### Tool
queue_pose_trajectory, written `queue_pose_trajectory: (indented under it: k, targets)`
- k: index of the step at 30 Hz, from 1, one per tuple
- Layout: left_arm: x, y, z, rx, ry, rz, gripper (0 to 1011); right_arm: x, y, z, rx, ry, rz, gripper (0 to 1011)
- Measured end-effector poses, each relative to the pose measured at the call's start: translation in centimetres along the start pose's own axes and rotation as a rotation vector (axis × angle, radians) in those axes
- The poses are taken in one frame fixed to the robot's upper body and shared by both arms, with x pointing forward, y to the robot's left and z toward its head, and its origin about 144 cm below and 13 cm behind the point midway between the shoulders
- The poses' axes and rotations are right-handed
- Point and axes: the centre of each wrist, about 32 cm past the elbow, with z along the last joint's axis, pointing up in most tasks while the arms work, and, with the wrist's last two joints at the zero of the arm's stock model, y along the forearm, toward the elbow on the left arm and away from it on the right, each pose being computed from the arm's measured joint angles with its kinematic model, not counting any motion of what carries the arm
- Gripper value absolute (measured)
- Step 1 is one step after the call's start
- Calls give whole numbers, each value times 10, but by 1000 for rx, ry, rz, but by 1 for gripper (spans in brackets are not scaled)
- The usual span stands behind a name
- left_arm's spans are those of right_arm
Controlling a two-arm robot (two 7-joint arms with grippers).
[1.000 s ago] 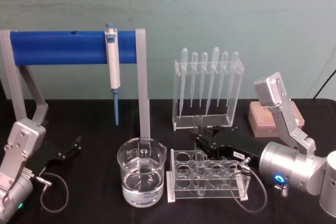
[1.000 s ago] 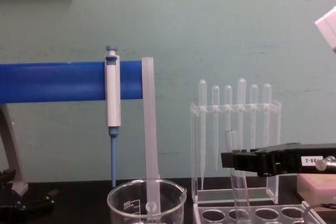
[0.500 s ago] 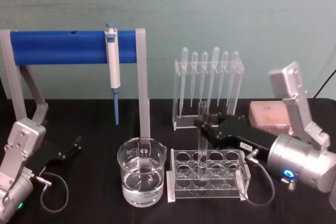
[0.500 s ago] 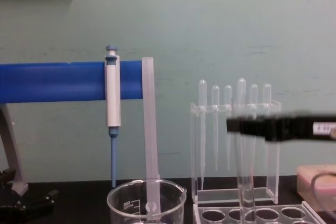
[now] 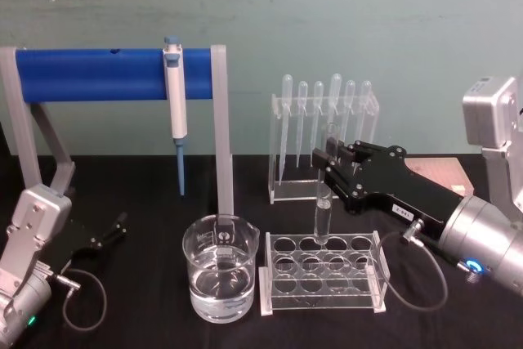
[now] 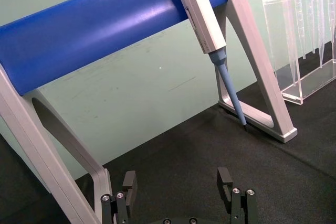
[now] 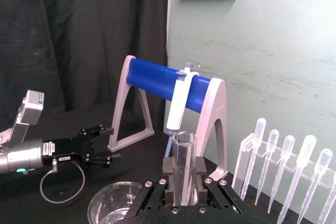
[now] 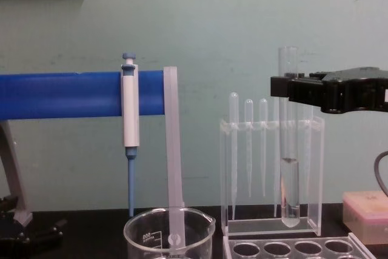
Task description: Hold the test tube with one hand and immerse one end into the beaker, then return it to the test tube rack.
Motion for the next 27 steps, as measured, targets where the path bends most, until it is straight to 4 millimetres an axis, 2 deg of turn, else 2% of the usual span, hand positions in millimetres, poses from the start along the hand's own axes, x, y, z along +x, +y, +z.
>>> queue_pose_trajectory:
  k: [27]
  targets:
    - [0,0,0,0,0,0,1000,-2,-3,-2,13,-7,-5,226]
